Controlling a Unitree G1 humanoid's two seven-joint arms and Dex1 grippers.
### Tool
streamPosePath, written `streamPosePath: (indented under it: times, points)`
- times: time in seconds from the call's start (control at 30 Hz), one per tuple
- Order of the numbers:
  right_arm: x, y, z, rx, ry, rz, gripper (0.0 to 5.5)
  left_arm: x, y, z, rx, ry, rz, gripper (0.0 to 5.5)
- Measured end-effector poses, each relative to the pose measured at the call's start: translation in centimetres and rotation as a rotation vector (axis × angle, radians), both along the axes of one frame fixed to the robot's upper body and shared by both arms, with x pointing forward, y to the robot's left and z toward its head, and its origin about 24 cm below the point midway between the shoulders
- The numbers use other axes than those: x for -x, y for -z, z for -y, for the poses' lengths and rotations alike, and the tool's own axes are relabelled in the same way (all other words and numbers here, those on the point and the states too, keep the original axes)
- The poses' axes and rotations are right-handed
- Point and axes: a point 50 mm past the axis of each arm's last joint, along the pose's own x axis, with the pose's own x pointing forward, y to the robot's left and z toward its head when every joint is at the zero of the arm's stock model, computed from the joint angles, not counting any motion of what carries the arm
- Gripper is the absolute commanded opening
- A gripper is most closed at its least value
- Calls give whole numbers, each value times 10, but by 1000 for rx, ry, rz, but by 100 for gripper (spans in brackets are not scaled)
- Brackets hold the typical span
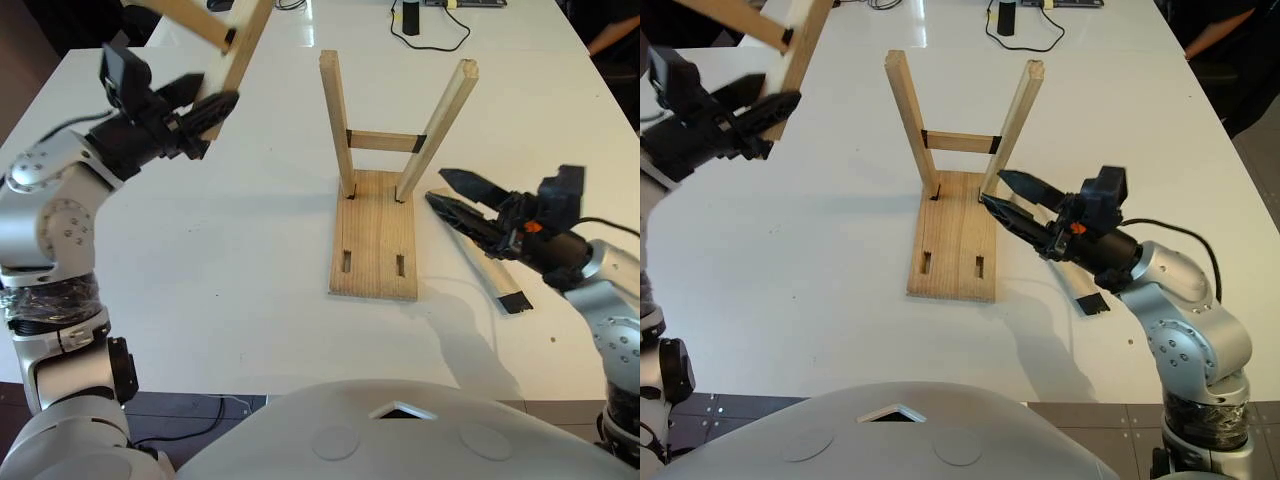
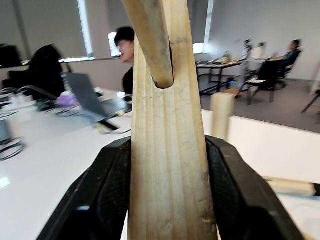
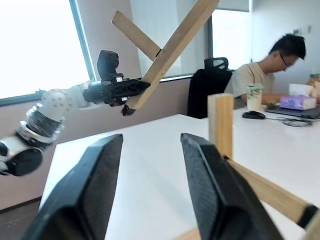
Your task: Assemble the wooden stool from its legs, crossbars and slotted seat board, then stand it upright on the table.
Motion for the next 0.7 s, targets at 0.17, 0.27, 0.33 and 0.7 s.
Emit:
streamPosePath:
  times: [0.17,0.27,0.33,0.7]
  points:
    - [-6,-52,-2,-66,-205,77,311,38,-17,41,42,358,64,204]
    - [-11,-62,-4,-16,-272,74,311,42,-14,48,44,414,45,204]
    - [-14,-63,-7,-2,-313,68,311,43,-9,53,30,439,20,204]
    - [-17,-69,-22,70,-427,104,311,42,9,64,-32,485,-7,204]
